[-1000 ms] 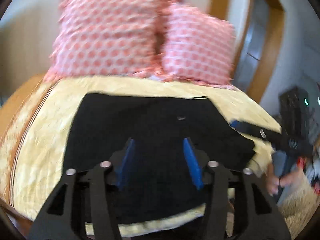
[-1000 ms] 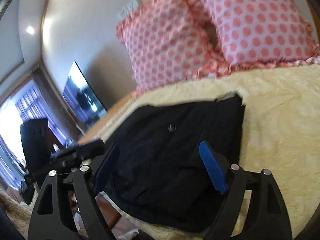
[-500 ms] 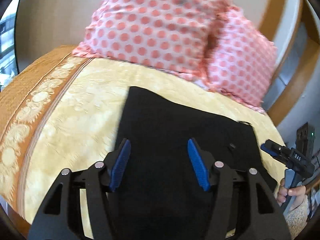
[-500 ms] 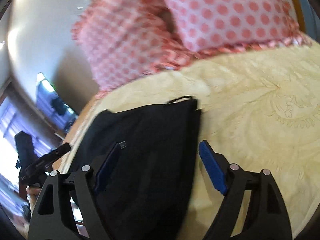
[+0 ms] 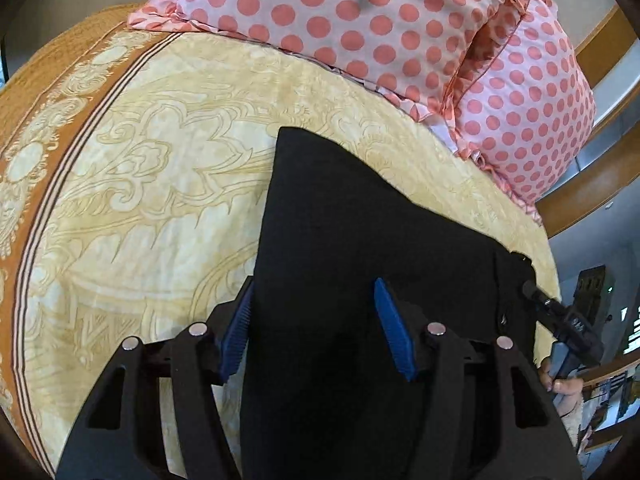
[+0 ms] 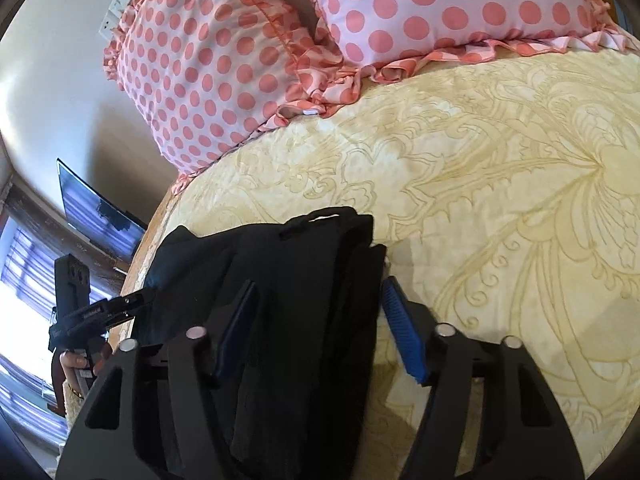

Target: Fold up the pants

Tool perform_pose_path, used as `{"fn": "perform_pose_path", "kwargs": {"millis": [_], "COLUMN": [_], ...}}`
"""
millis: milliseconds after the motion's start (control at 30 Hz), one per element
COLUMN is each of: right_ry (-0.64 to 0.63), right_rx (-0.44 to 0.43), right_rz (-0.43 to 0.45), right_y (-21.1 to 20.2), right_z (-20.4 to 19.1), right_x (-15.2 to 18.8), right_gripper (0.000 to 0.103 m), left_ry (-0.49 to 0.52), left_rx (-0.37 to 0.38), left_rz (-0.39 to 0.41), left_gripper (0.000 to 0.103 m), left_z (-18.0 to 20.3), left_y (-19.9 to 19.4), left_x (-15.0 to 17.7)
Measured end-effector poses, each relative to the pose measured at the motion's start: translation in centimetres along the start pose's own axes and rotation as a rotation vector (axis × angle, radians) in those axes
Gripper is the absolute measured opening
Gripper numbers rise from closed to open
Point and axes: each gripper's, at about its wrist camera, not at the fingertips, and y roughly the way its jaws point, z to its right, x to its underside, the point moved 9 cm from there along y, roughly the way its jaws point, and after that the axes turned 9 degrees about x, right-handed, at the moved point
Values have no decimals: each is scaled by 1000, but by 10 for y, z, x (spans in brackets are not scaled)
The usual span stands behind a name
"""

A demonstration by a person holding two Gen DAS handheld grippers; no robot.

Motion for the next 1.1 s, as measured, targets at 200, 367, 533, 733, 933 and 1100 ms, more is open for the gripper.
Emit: {"fn": "perform_pose_path", "kwargs": {"millis": [200,367,533,733,933,1100], "right_ry": [-23,-69,-123,-104,12,-23], "right_rx": [-48,-34,-11,76,152,275], "right_rz": [-8,-5,118,224,66,62], "right_y": [1,-8,-22,11,74,66], "right_z": [-7,-20,-35,-11,34,33], "right_x": [2,-18,-83,-153,-146,-142], "right_gripper": [21,16,14,14,17,47], "left_ry": [26,102,130,169,141,108], "left_rx": [12,9,3,-70,-158,-192], "left_rz": [7,59,126,158,75,129], "left_gripper": [13,10,10,11,18,38], "left_z": [4,27,46,53,30,26], "left_y": [1,-9,1,55,107,90], "left_x": [-1,-17,-64,-135,-135,-134]}}
